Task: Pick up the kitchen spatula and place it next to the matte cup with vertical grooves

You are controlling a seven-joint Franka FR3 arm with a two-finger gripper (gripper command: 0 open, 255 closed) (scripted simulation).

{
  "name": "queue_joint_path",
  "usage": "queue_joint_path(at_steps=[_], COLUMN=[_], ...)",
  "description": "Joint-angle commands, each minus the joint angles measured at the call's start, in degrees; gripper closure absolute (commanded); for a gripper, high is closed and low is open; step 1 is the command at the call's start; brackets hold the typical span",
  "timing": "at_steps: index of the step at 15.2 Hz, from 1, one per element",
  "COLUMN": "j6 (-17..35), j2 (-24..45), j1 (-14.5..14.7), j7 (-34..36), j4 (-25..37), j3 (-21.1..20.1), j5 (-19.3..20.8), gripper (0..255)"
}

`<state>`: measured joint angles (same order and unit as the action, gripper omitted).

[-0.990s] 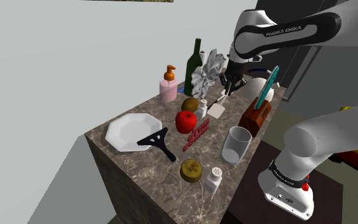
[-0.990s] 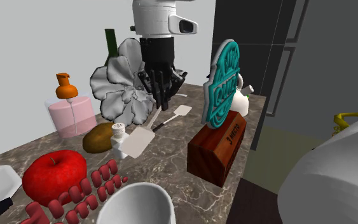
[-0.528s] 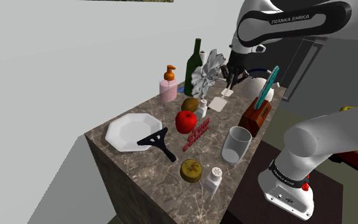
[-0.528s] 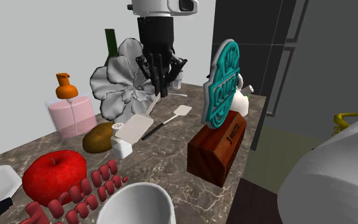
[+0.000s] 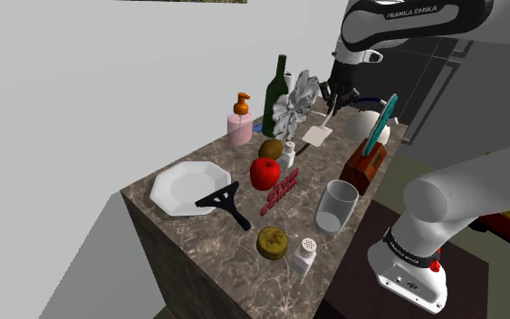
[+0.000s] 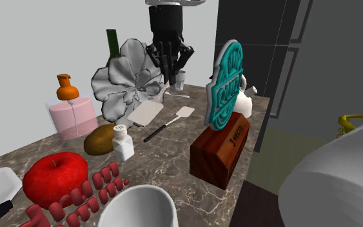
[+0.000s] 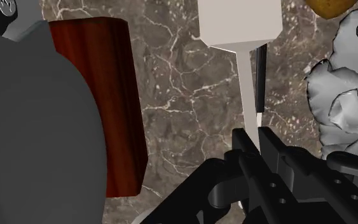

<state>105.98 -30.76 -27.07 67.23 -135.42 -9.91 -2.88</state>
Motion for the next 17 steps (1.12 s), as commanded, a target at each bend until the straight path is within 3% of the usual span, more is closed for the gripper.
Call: queue_joint_path(at_steps=[1,9,17], j6=[0.9,2.6,1.5], j2=[2.9,15.7,29.9], j1=[-1.1,-5.0,-8.1], j7=[-1.8,-9.1,-15.9], j4=[1.9,13.1,28.7], j3=[1.3,6.4,10.4], j5=[1.1,4.2,4.9], gripper=[255,255,255])
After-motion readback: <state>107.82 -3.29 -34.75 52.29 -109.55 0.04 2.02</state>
